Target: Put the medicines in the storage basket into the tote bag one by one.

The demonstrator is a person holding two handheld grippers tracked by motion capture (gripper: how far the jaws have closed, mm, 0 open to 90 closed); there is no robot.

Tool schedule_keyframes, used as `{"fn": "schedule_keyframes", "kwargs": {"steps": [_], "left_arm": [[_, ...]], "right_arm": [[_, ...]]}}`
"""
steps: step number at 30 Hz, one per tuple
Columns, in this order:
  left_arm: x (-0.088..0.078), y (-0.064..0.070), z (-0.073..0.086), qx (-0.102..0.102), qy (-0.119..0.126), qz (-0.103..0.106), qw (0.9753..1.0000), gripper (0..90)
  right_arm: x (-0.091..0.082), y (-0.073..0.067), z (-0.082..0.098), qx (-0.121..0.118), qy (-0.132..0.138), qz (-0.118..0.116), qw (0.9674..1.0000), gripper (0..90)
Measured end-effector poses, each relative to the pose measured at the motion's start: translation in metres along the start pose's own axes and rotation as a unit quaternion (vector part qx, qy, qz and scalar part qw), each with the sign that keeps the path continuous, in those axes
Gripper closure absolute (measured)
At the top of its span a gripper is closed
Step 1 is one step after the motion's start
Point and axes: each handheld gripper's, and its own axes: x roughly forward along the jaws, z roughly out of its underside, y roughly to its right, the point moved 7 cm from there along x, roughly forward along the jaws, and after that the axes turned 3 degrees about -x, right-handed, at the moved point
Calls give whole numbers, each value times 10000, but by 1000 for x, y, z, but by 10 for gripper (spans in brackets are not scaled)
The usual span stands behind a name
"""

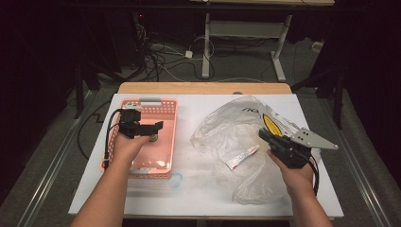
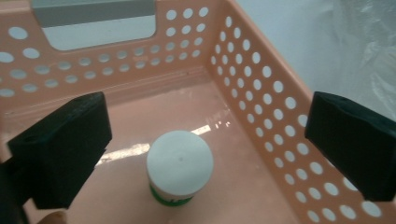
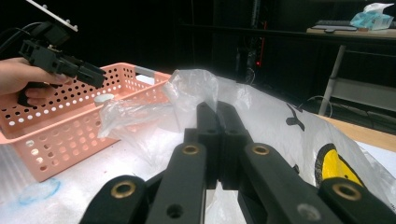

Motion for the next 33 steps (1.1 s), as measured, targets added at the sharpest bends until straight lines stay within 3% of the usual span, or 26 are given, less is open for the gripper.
{"fn": "schedule_keyframes", "kwargs": {"steps": [6, 15, 23, 31, 33], "left_arm": [[4, -9, 4, -162, -328, -26, 9993, 60], [8, -11, 13, -142, -753, 28, 9971, 169], [11, -8, 18, -22, -964, 66, 9953, 281], [16, -11, 24, 59, -1284, -110, 9916, 365], [16, -11, 25, 76, -1279, -129, 9917, 387]], "right_arm": [[2, 0, 1, 26, -11, -17, 10000, 900], [0, 0, 0, 11, 3, -10, 10000, 900], [0, 0, 0, -1, 2, -17, 10000, 900], [0, -1, -1, 9, 2, -23, 10000, 900], [0, -1, -1, 3, 6, -24, 10000, 900]]}}
